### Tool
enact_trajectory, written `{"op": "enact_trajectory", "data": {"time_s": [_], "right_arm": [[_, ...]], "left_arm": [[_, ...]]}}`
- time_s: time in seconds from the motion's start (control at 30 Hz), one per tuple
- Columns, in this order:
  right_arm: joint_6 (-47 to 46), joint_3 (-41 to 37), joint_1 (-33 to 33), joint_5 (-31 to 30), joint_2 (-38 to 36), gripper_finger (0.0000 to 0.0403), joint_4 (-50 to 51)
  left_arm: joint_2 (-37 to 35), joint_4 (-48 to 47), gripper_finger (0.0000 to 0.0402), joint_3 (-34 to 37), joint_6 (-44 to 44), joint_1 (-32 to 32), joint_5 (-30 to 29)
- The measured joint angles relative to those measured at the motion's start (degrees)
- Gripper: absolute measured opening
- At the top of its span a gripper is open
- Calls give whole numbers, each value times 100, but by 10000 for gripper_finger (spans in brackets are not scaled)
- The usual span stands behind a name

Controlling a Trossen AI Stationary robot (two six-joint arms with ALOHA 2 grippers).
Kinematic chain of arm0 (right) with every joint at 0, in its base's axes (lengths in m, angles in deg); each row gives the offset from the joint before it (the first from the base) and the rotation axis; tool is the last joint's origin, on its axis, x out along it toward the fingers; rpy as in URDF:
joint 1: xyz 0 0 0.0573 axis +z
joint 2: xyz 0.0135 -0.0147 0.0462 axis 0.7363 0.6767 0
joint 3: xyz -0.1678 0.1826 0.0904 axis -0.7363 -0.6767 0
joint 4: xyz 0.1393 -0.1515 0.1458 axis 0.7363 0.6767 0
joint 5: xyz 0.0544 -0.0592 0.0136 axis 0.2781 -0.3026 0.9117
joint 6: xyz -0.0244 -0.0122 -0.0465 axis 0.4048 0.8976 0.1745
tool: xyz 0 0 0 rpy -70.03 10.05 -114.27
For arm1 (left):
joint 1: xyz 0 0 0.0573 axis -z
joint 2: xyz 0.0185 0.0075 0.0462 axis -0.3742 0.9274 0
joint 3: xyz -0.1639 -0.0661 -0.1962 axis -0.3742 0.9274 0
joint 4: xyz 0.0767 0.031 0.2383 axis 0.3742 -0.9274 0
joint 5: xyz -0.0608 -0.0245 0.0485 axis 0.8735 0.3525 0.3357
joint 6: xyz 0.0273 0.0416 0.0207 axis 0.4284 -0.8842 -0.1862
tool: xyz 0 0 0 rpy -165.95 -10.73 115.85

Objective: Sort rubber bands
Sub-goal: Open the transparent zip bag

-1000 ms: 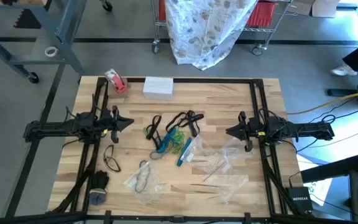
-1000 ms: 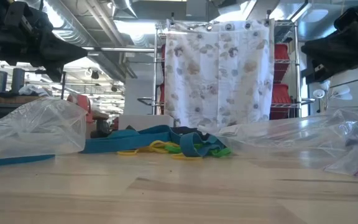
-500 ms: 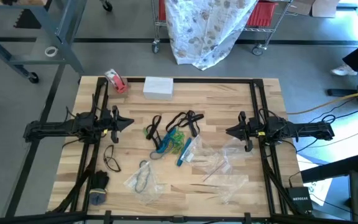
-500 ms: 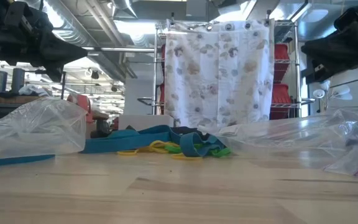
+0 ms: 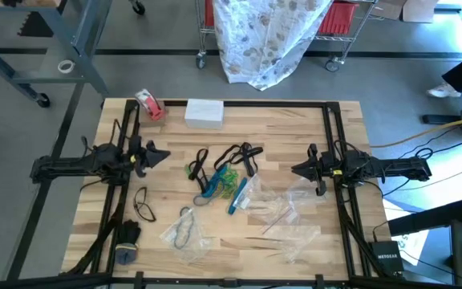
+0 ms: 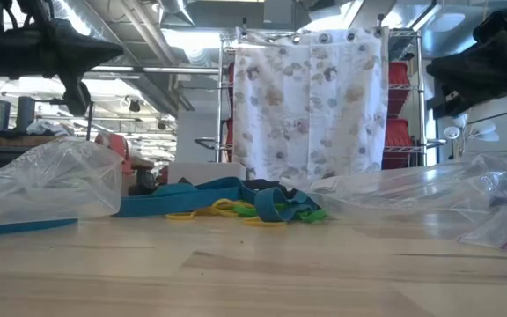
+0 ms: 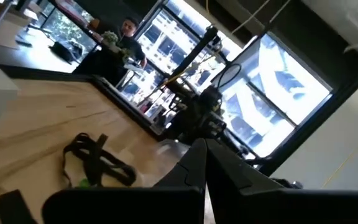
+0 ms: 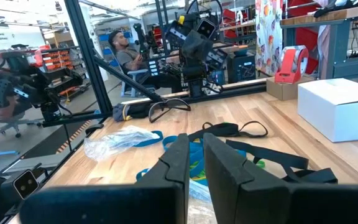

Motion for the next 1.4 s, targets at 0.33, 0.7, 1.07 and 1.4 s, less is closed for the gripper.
{"op": "enact_trajectory", "data": {"time_s": [0.33,0.7,1.07,1.4], "right_arm": [[-12,-2,0,27,-1,40,1],[-3778,-2,0,348,1,40,-43],[-4035,-2,0,664,-1,40,-126],[-4023,0,0,40,-1,40,-35]], "left_arm": [[1679,-1276,0,-1984,-992,672,-285],[5223,-4539,0,-4703,-289,2006,-272],[6962,-4782,0,-4756,2045,3696,133],[7621,-4812,36,-4707,3026,4034,114]]}}
